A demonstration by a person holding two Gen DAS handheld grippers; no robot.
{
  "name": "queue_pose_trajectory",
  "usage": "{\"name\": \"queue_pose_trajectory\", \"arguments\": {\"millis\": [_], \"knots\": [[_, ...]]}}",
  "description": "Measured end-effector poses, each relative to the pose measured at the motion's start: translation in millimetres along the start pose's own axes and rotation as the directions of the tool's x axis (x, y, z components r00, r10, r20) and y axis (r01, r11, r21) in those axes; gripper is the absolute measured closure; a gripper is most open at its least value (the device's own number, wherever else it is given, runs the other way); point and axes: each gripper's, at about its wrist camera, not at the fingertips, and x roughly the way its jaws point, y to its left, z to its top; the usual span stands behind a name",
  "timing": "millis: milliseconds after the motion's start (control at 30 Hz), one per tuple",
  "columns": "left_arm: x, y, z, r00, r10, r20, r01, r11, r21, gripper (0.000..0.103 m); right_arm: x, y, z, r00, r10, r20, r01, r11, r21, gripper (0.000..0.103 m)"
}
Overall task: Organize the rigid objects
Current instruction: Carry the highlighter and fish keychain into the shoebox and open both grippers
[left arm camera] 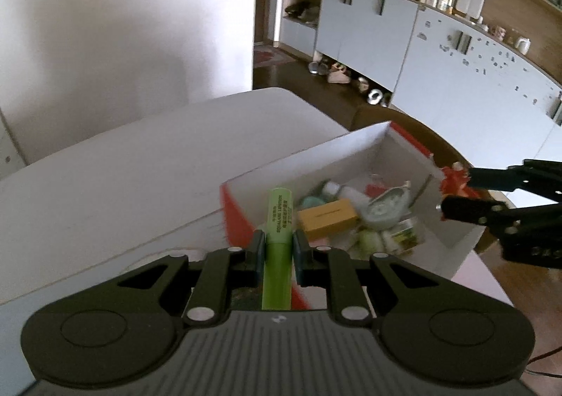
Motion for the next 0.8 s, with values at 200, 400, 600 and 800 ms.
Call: {"name": "queue_pose_trajectory", "arguments": {"millis": [200,400,600,800], "knots": [[23.8,-39.9,11.2,0.999,-0.03,-0.045,0.031,0.999,0.034,0.087,14.0,-15.8,-11.1,0.999,0.003,-0.048,-0.003,1.0,-0.01,0.052],[62.8,-67.3,8.0,0.988,-0.03,-0.149,0.037,0.999,0.039,0.087,27.8,-20.3,-23.8,0.993,0.034,-0.116,-0.04,0.998,-0.05,0.052],[101.7,-79.4,-1.0,0.969,-0.003,-0.249,0.011,1.0,0.028,0.087,41.6,-19.3,-30.3,0.982,0.053,-0.184,-0.068,0.995,-0.078,0.051],[131.8,-80.2,-2.3,0.947,0.011,-0.322,-0.006,1.0,0.019,0.087,51.4,-25.1,-33.3,0.97,0.066,-0.235,-0.082,0.995,-0.059,0.051]]}}
